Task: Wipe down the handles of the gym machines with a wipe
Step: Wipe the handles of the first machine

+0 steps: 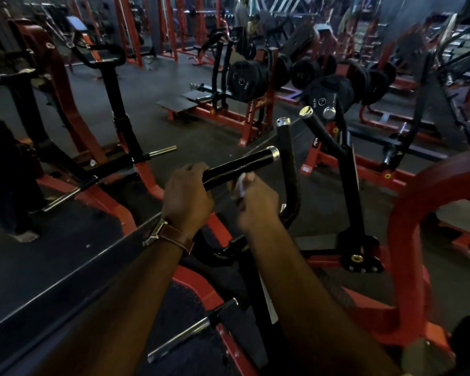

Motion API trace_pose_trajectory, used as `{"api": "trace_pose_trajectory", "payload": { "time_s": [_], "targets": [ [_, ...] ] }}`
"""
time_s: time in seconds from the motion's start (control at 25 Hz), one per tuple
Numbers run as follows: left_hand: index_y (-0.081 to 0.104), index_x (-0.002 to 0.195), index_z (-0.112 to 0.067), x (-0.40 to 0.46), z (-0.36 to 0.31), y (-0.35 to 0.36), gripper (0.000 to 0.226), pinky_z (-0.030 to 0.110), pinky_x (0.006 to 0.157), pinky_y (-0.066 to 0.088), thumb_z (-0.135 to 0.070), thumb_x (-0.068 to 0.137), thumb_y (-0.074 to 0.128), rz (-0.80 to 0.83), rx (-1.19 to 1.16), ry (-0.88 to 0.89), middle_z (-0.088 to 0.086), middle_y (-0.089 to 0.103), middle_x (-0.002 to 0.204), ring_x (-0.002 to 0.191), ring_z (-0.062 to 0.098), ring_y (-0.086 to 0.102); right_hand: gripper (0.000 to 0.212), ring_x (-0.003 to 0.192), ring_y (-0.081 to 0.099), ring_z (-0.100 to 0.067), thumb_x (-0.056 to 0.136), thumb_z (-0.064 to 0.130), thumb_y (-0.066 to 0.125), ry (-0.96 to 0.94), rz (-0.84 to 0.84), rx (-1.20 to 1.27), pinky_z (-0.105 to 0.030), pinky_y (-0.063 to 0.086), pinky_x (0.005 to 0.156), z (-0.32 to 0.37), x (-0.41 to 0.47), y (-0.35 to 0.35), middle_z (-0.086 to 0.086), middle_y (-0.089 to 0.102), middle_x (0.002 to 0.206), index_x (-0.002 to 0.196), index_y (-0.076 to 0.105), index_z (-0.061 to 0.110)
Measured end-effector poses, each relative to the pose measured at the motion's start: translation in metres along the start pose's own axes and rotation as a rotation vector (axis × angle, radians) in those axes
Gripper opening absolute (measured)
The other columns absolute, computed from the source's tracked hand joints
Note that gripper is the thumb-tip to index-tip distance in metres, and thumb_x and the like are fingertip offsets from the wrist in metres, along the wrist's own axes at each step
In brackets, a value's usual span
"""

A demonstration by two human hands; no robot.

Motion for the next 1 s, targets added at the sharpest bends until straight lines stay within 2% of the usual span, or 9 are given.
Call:
{"api": "trace_pose_trajectory", "payload": {
  "time_s": [0.08,0.16,0.32,0.44,0.52,0.6,0.72,0.92,1.0],
  "targets": [
    [0.069,0.103,-0.008,-0.003,0.002,-0.001,0.037,0.042,0.075,0.051,0.006,0.07,0.07,-0.007,-0.066,0.028,0.014,0.069,0.096,0.089,0.037,0.064,0.02,0.059,0.063,-0.015,0.093,-0.002,0.055,0.073,0.009,0.113,-0.022,0.05,0.054,-0.01,-0.014,0.011,-0.006,0.065,0.064,0.078,0.066,0.004],
    [0.069,0.105,-0.007,-0.004,0.004,-0.001,0.041,0.043,0.077,0.052,0.007,0.067,0.069,0.0,-0.096,0.031,0.014,0.069,0.098,0.09,0.038,0.063,0.025,0.049,0.058,-0.013,0.094,-0.002,0.056,0.084,-0.112,0.215,-0.017,0.046,0.043,0.007,-0.011,0.003,-0.006,0.06,0.06,0.07,0.06,0.004],
    [0.067,0.116,-0.003,-0.004,0.007,0.002,0.051,0.043,0.085,0.048,0.006,0.066,0.071,0.035,-0.104,0.014,0.018,0.068,0.107,0.099,0.038,0.062,0.026,0.06,0.036,-0.006,0.094,0.007,0.057,-0.012,-0.312,-0.07,-0.007,0.038,0.05,0.039,0.001,-0.004,0.009,0.034,0.069,0.078,0.047,0.026],
    [0.067,0.114,-0.006,-0.002,0.013,0.009,0.041,0.041,0.08,0.045,-0.009,0.073,0.071,0.078,-0.118,0.024,0.015,0.068,0.104,0.097,0.036,0.06,0.027,0.042,0.052,-0.008,0.098,0.003,0.052,0.037,-0.262,0.213,-0.012,0.034,0.03,0.008,-0.024,0.009,-0.002,0.052,0.056,0.073,0.057,0.012],
    [0.067,0.108,-0.007,-0.001,0.014,0.012,0.033,0.04,0.077,0.043,-0.024,0.08,0.064,0.075,-0.133,0.039,0.014,0.069,0.099,0.092,0.035,0.061,0.017,0.044,0.061,-0.009,0.094,-0.003,0.058,0.056,-0.203,0.195,-0.015,0.047,0.04,-0.011,-0.042,0.024,-0.01,0.064,0.063,0.08,0.064,0.004],
    [0.067,0.103,-0.006,-0.001,0.014,0.011,0.03,0.039,0.075,0.044,-0.027,0.082,0.06,0.066,-0.146,0.035,0.014,0.069,0.097,0.089,0.036,0.061,0.014,0.067,0.07,-0.009,0.085,0.001,0.071,-0.221,-0.377,-0.005,-0.021,0.057,0.06,-0.003,-0.047,0.015,-0.01,0.071,0.083,0.095,0.065,0.009],
    [0.066,0.114,-0.002,-0.007,0.011,0.003,0.042,0.043,0.081,0.047,-0.003,0.072,0.07,0.084,-0.202,0.007,0.018,0.068,0.106,0.101,0.039,0.059,0.02,0.064,0.06,0.006,0.082,0.01,0.078,-0.562,-0.578,-0.332,-0.005,0.042,0.057,0.03,-0.052,0.006,0.004,0.067,0.082,0.095,0.063,0.013],
    [0.059,0.129,-0.005,-0.009,0.01,-0.003,0.06,0.04,0.088,0.047,0.005,0.07,0.067,0.148,-0.224,-0.034,0.014,0.063,0.118,0.112,0.034,0.054,0.017,0.051,0.056,0.002,0.083,0.013,0.077,-0.626,-0.714,-0.329,-0.019,0.044,0.055,0.053,-0.026,-0.006,0.005,0.064,0.061,0.07,0.065,0.015],
    [0.058,0.13,-0.005,-0.01,0.01,-0.001,0.06,0.041,0.088,0.047,0.003,0.072,0.07,0.164,-0.231,-0.031,0.015,0.063,0.12,0.113,0.035,0.054,0.012,0.054,0.061,-0.002,0.084,0.014,0.073,-0.582,-0.695,-0.374,-0.021,0.045,0.056,0.047,-0.023,0.0,0.003,0.067,0.06,0.073,0.071,0.017]
  ]
}}
Point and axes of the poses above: each hand's wrist, its own x-axis towards the middle knuckle, its own y-axis out of the palm, z = x × y, the point moved 6 cm from there along x, towards the middle knuckle
